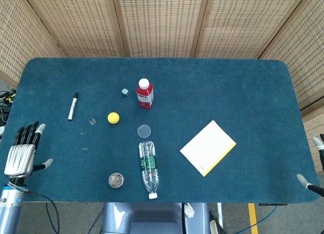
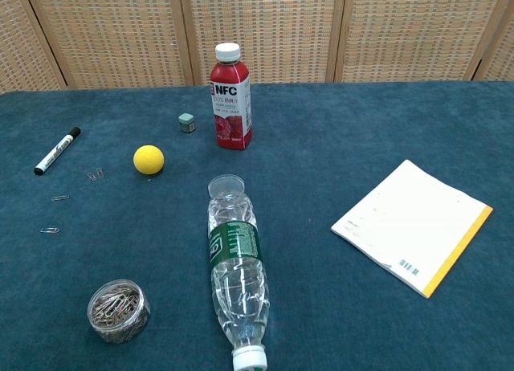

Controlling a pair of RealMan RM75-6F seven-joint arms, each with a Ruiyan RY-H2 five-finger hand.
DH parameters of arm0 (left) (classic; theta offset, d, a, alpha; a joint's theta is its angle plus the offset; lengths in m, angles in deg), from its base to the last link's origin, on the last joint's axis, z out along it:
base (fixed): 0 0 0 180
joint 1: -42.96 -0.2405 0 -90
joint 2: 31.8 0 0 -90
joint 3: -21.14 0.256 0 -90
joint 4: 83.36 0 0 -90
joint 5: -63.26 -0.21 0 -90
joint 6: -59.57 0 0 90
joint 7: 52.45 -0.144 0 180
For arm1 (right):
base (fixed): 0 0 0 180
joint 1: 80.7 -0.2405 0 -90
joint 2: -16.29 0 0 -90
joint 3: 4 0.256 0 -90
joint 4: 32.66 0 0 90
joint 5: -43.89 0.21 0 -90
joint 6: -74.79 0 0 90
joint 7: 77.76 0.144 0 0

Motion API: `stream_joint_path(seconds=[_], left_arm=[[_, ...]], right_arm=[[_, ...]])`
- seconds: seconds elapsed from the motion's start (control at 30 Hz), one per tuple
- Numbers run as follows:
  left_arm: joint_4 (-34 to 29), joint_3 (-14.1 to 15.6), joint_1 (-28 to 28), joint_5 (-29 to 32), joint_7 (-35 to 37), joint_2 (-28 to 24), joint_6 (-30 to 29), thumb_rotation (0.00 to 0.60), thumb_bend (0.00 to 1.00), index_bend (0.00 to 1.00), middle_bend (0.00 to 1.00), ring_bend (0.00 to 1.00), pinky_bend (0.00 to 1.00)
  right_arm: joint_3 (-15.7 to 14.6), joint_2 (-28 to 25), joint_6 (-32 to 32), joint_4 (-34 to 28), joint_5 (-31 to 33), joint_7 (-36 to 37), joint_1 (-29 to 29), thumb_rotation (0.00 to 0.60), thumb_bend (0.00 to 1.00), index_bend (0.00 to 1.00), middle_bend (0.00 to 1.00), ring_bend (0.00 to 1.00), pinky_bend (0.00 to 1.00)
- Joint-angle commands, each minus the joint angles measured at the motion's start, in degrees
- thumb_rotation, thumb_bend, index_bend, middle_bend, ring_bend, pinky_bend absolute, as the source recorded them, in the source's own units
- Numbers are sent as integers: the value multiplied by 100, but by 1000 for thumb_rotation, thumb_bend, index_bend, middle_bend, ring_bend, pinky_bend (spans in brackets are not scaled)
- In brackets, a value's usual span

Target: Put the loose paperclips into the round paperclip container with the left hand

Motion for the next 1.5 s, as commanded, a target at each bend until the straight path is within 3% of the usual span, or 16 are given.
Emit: stream_joint_path(seconds=[0.03,0.27,0.4,0.53,0.63,1.0,1.5], left_arm=[[-4,-9,-6,2,-6,-1,6,600,0,0,0,0,0],[52,-24,22,23,-45,43,129,600,0,5,0,0,0],[156,-41,175,79,-120,173,434,600,5,171,0,0,0],[393,-179,486,366,-257,478,997,600,84,356,0,0,0],[576,-283,690,648,-354,711,1389,600,125,424,0,0,0],[1153,-509,1073,1401,-775,1325,1993,600,306,471,0,0,0],[1464,-491,1172,1599,-710,1521,2198,600,370,492,0,0,0]], right_arm=[[1,0,1,3,2,5,1,600,0,0,0,0,0],[-7,-6,-15,2,-12,27,-4,600,0,0,0,0,0],[-4,-13,-13,-3,-19,54,-6,600,0,0,0,0,0],[-14,0,-51,-5,-31,25,-25,600,0,0,0,0,0],[-11,8,-78,-8,-19,8,-38,600,0,0,0,0,0],[-2,27,-169,27,27,47,-80,600,0,0,0,0,0],[-12,30,-173,29,6,51,-86,600,0,0,0,0,0]])
